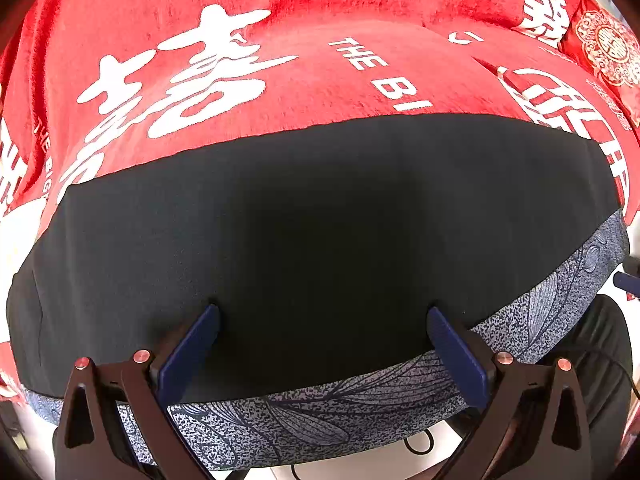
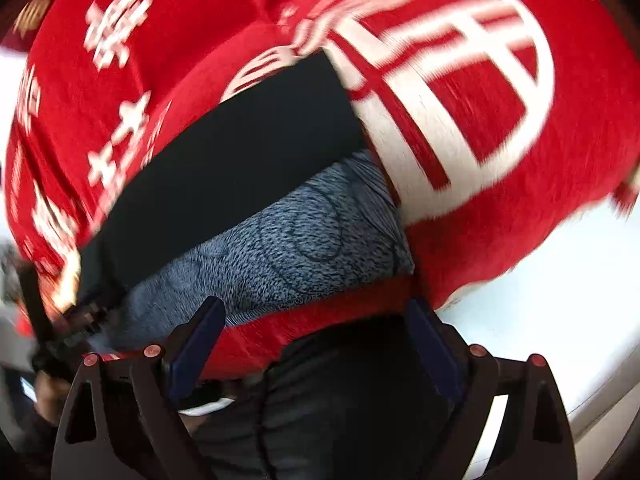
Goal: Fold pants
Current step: 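Release the right gripper and grasp the trouser leg end with it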
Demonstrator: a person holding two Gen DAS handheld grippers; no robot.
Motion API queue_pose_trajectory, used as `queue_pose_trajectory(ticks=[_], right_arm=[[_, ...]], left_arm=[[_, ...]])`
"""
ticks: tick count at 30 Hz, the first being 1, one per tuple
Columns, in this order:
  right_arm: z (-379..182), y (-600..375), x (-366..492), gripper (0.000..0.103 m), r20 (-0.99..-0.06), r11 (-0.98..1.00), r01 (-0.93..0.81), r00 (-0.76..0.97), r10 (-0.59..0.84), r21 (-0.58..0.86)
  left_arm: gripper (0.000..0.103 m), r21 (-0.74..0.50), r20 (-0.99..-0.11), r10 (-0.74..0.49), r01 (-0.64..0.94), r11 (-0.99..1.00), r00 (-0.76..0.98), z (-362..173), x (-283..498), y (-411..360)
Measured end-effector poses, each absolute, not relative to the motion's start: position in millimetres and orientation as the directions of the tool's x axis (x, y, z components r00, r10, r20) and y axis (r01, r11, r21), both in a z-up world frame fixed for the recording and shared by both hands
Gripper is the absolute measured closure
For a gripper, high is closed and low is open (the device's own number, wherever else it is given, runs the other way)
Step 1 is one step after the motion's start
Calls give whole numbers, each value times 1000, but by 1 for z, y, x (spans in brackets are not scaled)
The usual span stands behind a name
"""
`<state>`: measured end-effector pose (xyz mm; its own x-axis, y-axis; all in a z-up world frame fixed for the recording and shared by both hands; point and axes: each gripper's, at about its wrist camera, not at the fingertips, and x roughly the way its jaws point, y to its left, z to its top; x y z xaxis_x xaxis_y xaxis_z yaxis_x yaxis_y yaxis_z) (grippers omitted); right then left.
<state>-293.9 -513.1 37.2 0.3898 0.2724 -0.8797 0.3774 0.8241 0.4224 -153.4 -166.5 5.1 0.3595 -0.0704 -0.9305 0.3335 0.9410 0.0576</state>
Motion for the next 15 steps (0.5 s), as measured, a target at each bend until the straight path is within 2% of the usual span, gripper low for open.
queue_pose_trajectory(ticks=[2,6,9,10,12,13,15], right_arm=[[30,-522,-294,10,-839,762,400,431,333,509],[29,-526,-291,11,-778,714,387,520,354,583],[38,-519,-292,20,-766,754,335,551,330,566],[35,-516,-291,28,-793,788,333,533,295,518],[36,-518,-294,52,-817,815,351,528,234,460],[40,-520,-297,82,-804,809,345,543,242,477],[50,-522,-303,86,-775,799,322,576,260,508]], left_arm=[[0,59,-930,-68,333,941,360,5,-153,-167],[0,56,-930,-74,336,940,360,6,-153,-166],[0,57,-929,-73,335,941,362,5,-154,-166],[0,57,-929,-72,334,941,363,5,-154,-166],[0,55,-929,-75,335,940,362,6,-154,-166],[0,51,-930,-79,338,940,360,6,-154,-165],[0,45,-932,-82,337,941,353,7,-153,-164]])
